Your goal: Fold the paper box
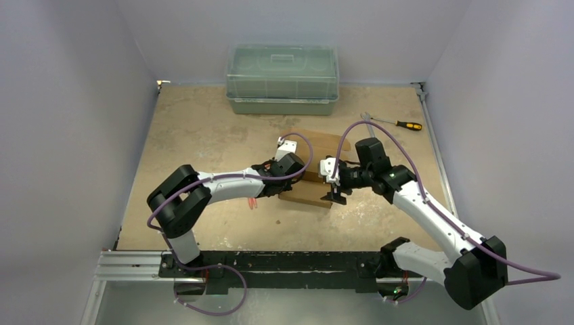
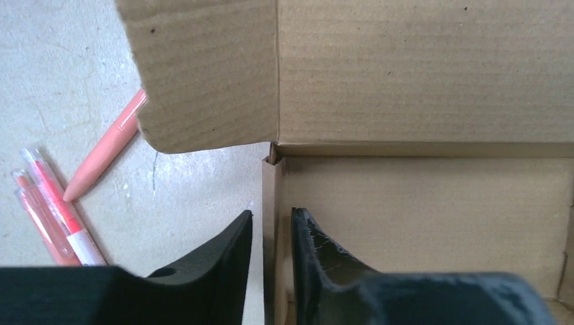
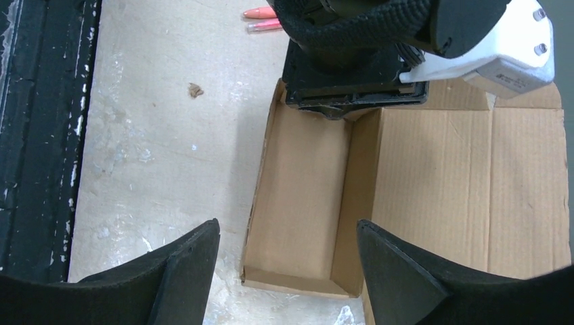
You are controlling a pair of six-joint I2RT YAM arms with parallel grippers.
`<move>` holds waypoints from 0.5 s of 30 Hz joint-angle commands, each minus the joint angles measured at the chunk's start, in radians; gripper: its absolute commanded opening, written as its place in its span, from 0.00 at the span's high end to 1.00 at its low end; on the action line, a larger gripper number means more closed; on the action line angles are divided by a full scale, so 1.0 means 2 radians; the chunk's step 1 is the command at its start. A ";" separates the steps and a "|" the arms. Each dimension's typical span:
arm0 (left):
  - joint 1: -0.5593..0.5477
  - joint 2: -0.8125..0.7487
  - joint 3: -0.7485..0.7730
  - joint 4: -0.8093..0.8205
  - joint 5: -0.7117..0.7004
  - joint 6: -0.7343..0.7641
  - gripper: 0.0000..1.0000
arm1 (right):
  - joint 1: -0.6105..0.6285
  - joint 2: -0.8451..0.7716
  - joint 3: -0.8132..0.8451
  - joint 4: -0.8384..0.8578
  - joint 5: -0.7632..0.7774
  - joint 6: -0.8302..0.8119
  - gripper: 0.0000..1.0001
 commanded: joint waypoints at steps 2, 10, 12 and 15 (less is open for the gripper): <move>0.003 -0.039 -0.002 0.020 0.010 -0.017 0.66 | -0.012 -0.002 0.021 -0.004 -0.014 0.007 0.23; 0.004 -0.113 -0.034 0.020 0.026 0.007 0.54 | -0.020 -0.003 0.024 -0.014 -0.021 0.000 0.23; 0.005 -0.135 -0.050 0.024 0.034 0.019 0.52 | -0.024 -0.005 0.026 -0.018 -0.025 -0.003 0.23; 0.009 -0.166 -0.075 0.033 0.043 0.031 0.50 | -0.028 -0.007 0.027 -0.023 -0.028 -0.008 0.22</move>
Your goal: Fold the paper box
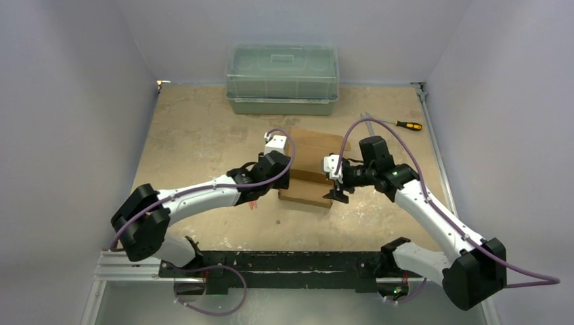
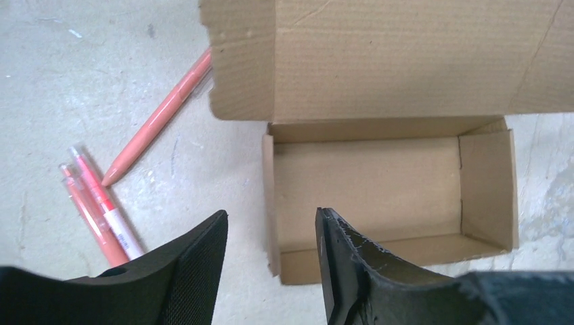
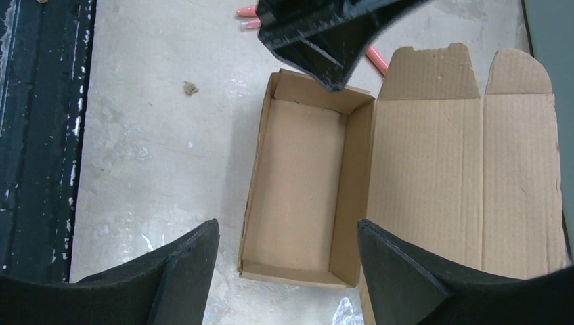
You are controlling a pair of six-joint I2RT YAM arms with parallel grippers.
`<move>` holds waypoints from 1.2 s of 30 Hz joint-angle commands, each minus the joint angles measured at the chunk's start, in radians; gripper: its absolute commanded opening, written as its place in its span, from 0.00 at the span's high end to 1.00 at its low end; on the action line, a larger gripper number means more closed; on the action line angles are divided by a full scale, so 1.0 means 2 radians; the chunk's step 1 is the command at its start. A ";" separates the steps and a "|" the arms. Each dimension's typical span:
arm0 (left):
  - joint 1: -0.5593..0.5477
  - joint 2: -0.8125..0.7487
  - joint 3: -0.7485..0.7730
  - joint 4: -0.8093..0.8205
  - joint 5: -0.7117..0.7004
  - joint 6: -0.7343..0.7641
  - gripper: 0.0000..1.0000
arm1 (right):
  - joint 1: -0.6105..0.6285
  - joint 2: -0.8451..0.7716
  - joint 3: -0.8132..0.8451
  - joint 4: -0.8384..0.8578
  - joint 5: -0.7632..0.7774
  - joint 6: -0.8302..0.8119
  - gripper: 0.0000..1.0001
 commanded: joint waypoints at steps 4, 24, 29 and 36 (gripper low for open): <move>0.034 -0.081 -0.070 0.020 0.019 0.020 0.48 | -0.013 -0.011 0.022 -0.014 -0.022 -0.006 0.22; 0.129 -0.031 -0.121 0.015 0.005 -0.051 0.50 | -0.022 -0.004 0.020 -0.023 -0.014 -0.017 0.21; 0.138 -0.055 -0.134 0.030 0.035 -0.047 0.51 | -0.023 -0.002 0.019 -0.026 -0.014 -0.020 0.21; 0.163 -0.093 -0.156 0.031 0.054 -0.040 0.51 | -0.023 -0.001 0.020 -0.029 -0.016 -0.022 0.21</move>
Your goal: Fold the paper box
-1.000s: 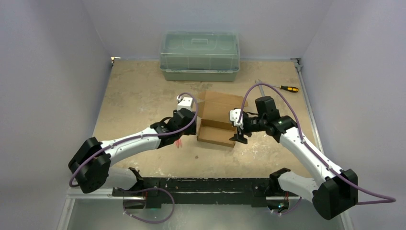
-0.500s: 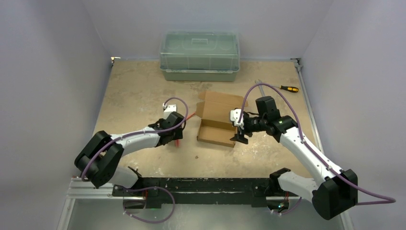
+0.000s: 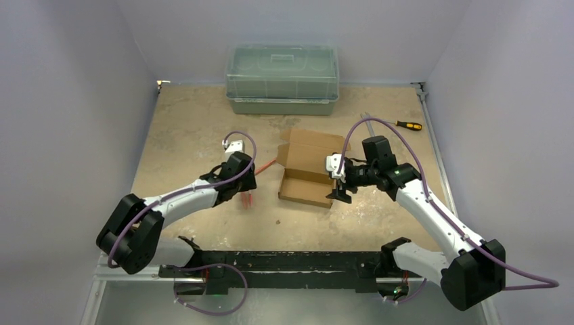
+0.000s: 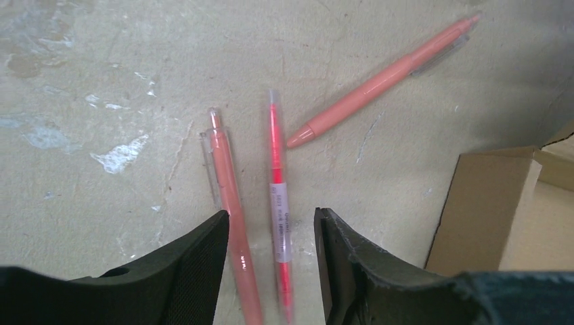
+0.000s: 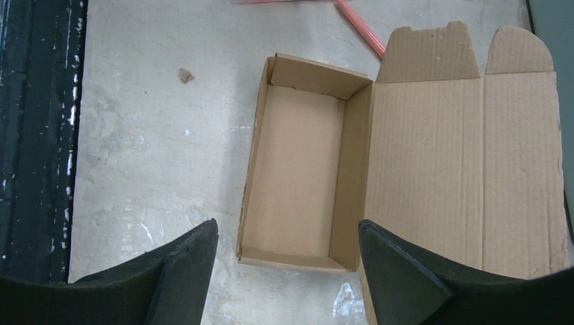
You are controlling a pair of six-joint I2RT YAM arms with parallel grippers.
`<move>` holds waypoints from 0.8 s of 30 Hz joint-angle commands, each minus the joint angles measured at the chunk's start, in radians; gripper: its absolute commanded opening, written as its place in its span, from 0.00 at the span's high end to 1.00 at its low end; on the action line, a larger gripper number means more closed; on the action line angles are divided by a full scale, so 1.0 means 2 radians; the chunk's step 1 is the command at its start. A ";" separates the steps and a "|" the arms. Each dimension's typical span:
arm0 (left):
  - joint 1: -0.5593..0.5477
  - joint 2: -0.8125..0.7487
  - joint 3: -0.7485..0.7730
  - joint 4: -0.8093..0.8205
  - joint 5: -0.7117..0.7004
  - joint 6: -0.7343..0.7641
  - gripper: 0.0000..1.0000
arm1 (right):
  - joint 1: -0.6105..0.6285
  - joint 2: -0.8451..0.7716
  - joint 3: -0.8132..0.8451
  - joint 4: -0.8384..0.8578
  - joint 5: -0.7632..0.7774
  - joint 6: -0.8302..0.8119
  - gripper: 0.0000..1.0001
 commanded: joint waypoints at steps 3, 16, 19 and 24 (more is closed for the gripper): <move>0.020 -0.043 -0.019 0.010 0.011 -0.001 0.55 | -0.003 -0.001 0.019 -0.011 -0.011 -0.008 0.21; 0.033 -0.008 -0.022 0.003 0.007 -0.009 0.76 | -0.004 -0.001 0.020 -0.015 -0.014 -0.010 0.21; 0.033 0.005 -0.019 0.002 0.009 -0.009 0.77 | -0.004 0.000 0.020 -0.016 -0.016 -0.012 0.21; 0.033 0.029 -0.012 -0.008 0.008 -0.015 0.83 | -0.005 0.001 0.020 -0.016 -0.016 -0.013 0.21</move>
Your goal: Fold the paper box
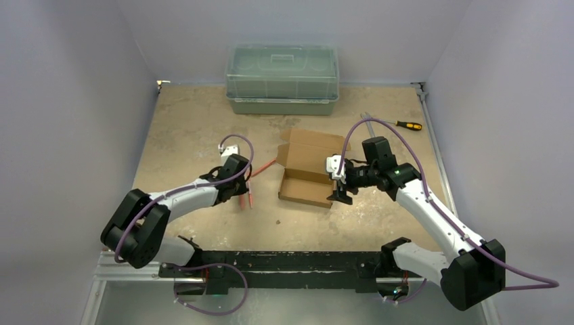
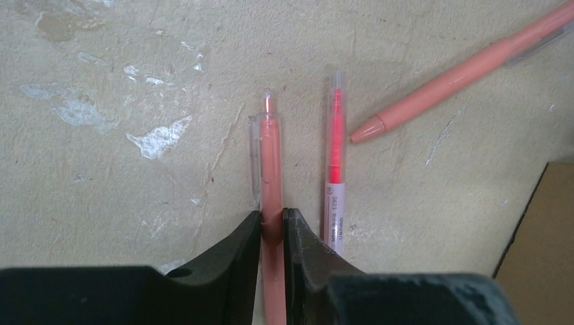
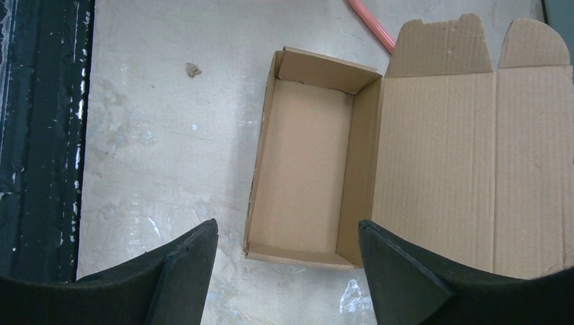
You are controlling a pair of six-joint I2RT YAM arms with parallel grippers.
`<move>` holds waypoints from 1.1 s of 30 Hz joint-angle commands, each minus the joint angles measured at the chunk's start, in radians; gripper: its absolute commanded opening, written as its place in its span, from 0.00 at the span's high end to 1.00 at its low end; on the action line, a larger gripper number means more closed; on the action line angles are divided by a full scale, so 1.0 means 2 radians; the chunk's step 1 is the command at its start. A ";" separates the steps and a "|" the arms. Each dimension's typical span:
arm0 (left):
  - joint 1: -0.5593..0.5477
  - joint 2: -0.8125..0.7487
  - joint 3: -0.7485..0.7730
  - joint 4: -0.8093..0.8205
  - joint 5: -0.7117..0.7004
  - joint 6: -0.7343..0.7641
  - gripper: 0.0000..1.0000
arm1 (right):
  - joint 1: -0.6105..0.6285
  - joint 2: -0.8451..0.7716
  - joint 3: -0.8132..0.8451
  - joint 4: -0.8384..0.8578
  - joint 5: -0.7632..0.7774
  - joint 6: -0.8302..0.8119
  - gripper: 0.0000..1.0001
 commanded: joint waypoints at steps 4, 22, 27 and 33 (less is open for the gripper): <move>0.003 0.033 0.014 -0.009 0.008 -0.016 0.87 | -0.003 0.001 0.020 -0.003 -0.017 -0.007 0.21; 0.003 -0.126 -0.001 0.044 0.097 0.102 1.00 | -0.007 0.000 0.021 -0.007 -0.020 -0.010 0.21; 0.001 -0.148 -0.010 0.147 0.308 0.185 1.00 | -0.009 0.001 0.022 -0.008 -0.023 -0.012 0.21; -0.075 -0.107 0.045 0.154 0.329 0.307 1.00 | -0.010 0.003 0.023 -0.011 -0.024 -0.015 0.21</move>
